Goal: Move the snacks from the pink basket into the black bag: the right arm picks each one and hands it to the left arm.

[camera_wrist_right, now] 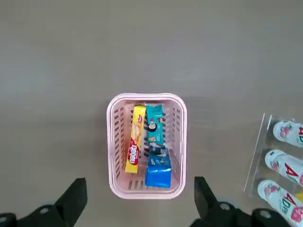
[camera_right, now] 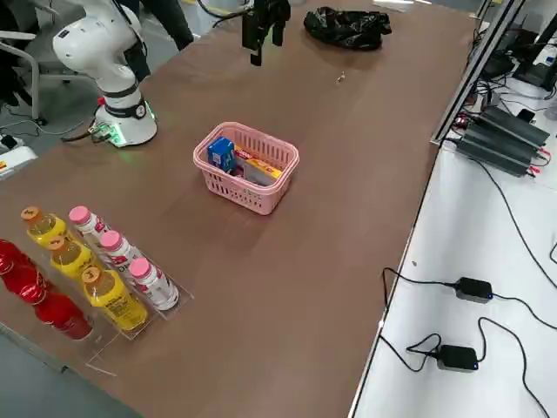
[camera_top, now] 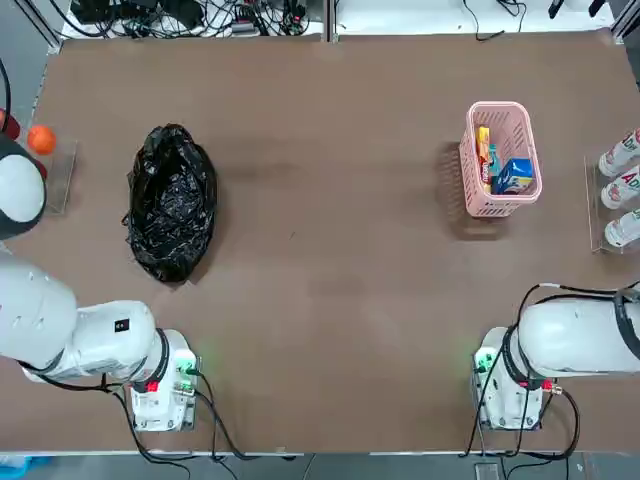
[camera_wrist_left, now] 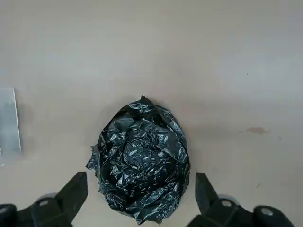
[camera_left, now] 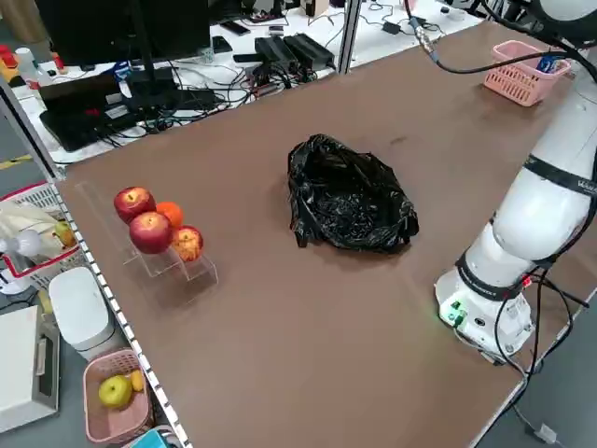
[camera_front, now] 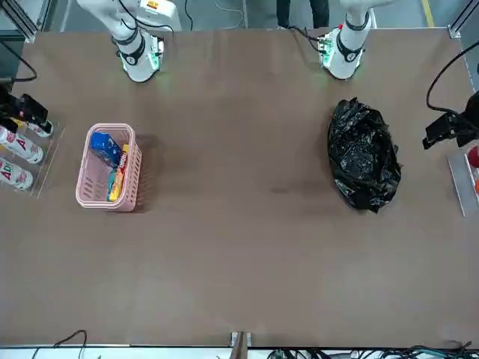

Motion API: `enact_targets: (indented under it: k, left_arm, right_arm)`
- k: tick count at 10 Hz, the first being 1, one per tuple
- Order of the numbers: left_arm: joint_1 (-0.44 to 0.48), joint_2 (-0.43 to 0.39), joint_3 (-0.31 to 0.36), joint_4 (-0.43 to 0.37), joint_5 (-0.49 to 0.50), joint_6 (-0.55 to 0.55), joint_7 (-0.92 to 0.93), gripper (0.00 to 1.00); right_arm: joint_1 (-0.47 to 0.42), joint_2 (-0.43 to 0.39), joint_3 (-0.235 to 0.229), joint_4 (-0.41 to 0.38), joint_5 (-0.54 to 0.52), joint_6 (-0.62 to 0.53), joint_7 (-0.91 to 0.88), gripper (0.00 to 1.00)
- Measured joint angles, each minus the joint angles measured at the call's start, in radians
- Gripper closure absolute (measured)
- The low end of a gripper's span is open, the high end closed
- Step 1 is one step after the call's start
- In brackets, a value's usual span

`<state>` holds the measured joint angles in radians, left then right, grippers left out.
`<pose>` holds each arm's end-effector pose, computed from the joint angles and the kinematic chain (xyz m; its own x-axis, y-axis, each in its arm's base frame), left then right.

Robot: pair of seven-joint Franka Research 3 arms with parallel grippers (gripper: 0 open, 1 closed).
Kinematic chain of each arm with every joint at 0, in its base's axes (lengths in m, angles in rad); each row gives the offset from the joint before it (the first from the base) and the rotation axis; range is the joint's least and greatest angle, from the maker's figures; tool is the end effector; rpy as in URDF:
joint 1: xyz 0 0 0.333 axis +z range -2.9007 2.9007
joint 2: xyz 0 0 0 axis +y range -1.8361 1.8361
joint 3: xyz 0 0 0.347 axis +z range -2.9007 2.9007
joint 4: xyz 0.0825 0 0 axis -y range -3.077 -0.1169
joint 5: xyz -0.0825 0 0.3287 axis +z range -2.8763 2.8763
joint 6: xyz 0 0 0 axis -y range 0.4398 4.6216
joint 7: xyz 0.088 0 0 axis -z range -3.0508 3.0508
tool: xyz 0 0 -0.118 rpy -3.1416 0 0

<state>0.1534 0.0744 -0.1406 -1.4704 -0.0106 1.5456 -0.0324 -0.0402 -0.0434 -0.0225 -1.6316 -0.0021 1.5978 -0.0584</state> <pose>0.5223 0.0089 0.6464 0.9990 0.0453 0.0009 0.0453 -0.9988 0.0211 0.4856 -0.0310 0.6429 0.9999 -0.0042 0.0095 -0.0042 -1.0000 0.0017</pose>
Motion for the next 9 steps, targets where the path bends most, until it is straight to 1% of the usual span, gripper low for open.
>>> enact_targets:
  k: [3,5,9]
  left_arm:
    - [0.002,0.000,0.000,0.000,0.000,-0.013,0.003,0.00]
    - [0.000,0.000,0.000,0.000,0.000,-0.020,0.004,0.00]
    - [-0.006,0.000,-0.001,0.000,0.000,-0.033,0.002,0.00]
  right_arm:
    - [-0.006,0.013,-0.006,-0.181,0.000,0.184,-0.031,0.00]
    - [-0.013,0.013,-0.011,-0.272,0.000,0.260,-0.040,0.00]
    - [-0.058,0.003,-0.014,-0.447,0.000,0.402,-0.069,0.00]
